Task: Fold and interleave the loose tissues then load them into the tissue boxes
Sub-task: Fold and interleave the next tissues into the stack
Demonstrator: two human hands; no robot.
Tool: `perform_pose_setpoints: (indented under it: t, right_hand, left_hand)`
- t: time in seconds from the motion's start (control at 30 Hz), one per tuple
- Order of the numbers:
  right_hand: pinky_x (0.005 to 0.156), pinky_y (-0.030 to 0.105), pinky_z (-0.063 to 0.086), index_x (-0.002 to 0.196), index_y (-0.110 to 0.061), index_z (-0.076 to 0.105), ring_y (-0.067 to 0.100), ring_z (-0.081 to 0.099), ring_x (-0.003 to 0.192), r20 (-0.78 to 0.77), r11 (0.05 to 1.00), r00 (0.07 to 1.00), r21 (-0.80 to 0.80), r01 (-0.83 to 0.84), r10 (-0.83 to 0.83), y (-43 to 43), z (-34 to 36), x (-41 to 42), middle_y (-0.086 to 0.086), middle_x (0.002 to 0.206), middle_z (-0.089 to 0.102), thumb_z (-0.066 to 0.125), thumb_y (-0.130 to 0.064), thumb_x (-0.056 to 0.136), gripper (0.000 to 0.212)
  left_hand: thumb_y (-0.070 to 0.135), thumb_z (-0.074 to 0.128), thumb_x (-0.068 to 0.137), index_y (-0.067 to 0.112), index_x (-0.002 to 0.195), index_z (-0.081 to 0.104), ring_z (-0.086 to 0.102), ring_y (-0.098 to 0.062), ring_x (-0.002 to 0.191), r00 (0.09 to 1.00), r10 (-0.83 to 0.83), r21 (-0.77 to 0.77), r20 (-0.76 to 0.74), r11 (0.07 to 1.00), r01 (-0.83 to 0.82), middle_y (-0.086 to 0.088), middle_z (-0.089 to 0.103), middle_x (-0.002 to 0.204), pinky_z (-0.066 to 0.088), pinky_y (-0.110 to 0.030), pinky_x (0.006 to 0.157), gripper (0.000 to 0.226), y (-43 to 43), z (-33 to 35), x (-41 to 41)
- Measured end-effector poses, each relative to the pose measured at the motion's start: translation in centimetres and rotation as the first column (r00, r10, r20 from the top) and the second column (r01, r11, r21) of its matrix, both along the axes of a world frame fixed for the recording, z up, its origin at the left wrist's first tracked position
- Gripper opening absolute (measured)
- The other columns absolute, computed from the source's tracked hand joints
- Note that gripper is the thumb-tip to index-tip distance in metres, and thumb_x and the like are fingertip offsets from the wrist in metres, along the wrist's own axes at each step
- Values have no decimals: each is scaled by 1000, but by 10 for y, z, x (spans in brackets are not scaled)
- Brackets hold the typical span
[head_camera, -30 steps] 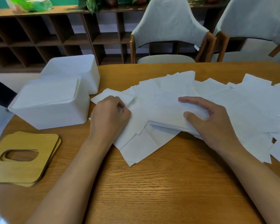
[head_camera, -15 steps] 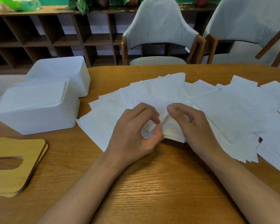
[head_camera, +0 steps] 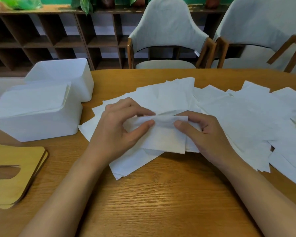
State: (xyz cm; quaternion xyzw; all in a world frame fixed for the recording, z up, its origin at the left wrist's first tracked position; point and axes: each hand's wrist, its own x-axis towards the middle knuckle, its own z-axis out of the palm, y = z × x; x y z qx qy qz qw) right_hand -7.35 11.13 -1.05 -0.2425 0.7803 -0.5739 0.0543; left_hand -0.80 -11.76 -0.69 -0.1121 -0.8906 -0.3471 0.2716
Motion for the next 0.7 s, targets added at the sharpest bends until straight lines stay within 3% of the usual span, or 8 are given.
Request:
perform_pose_setpoints:
  t: [0.1,0.27,0.43,0.53,0.6,0.7]
  right_hand:
    - [80,11,48,103,-38,73,-3,57,109,-46,1000,999,-11,-8,8,2,2,2,-28,108,68,70,-39,90,14]
    - [81,12,50,110,-36,72,2,57,114,-66,998,997,-48,-45,41,1,4,4,-22,115,67,71,-40,83,27]
    - [81,17,54,116,-37,69,5,58,117,-37,993,994,-67,-100,98,0,3,10,-22,118,65,75,-38,79,37]
    - [88,20,55,129,-42,60,4,54,123,-64,994,993,-49,-100,96,-1,3,11,-25,133,57,74,-44,80,51]
    - [97,15,49,138,-48,49,0,46,131,-114,997,990,-9,-82,81,-2,2,10,-30,143,46,73,-50,80,62]
    - [98,-5,27,145,-52,34,-17,28,136,-160,998,985,23,-55,58,-3,2,10,-39,151,30,69,-52,80,75]
  left_hand:
    - [27,80,93,19,100,80,65,-14,98,999,-23,13,-23,1000,23,10,72,97,50,-47,83,10,1,7,2]
    - [26,85,87,21,96,79,57,-27,120,993,-40,29,-115,999,44,2,63,130,47,-32,91,12,11,19,11]
    - [25,79,90,25,97,79,71,-12,97,989,-98,252,108,965,69,16,75,96,55,-22,73,6,16,16,12]
    - [31,79,90,27,99,79,71,-12,97,987,-59,327,152,945,7,17,76,96,55,-22,75,10,19,10,8]
    - [34,79,89,28,99,79,70,-12,98,983,-46,355,177,935,-20,17,76,98,57,-27,75,12,20,8,6]
    - [37,79,87,32,100,78,69,-10,98,977,-42,381,208,924,-42,19,75,99,59,-29,74,14,20,7,4]
